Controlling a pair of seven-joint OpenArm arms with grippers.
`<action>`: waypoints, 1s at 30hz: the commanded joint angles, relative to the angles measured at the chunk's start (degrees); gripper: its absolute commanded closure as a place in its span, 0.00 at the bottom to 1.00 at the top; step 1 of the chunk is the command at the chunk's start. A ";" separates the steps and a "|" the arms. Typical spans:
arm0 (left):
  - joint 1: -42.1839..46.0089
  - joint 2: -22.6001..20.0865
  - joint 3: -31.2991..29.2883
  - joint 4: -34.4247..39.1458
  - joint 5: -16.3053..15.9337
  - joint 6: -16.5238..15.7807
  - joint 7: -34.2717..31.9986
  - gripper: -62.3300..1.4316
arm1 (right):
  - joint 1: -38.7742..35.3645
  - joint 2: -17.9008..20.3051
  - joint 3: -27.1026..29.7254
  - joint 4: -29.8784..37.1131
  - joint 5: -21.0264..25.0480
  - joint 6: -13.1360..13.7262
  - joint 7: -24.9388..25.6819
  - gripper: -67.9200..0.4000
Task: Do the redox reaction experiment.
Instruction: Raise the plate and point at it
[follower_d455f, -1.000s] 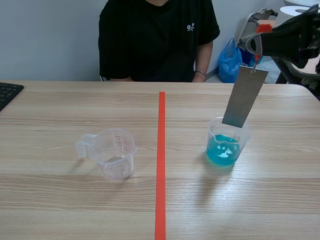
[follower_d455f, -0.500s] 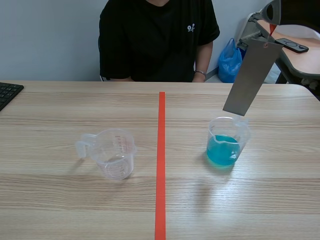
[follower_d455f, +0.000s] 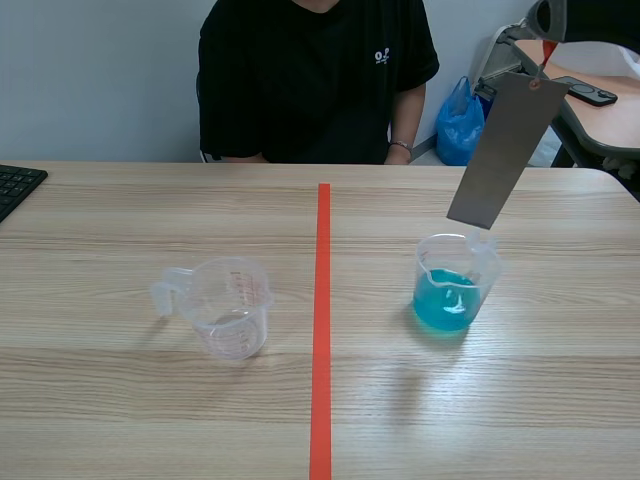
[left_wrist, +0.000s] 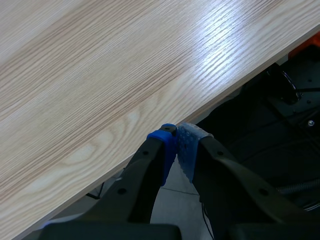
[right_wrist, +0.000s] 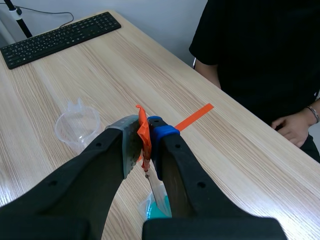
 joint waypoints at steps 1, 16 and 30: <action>-0.04 -2.89 -0.42 1.11 -2.38 -0.42 -0.72 0.91 | 0.98 0.92 0.98 0.52 1.09 -0.02 0.59 0.97; -23.43 -19.02 -0.33 -8.20 -11.41 -14.58 3.76 0.91 | 0.98 0.90 0.98 0.52 1.09 -0.02 0.46 0.97; -54.25 -19.39 19.96 -19.67 -11.50 -15.06 15.69 0.91 | 0.98 0.90 0.98 0.52 1.09 -0.02 0.44 0.97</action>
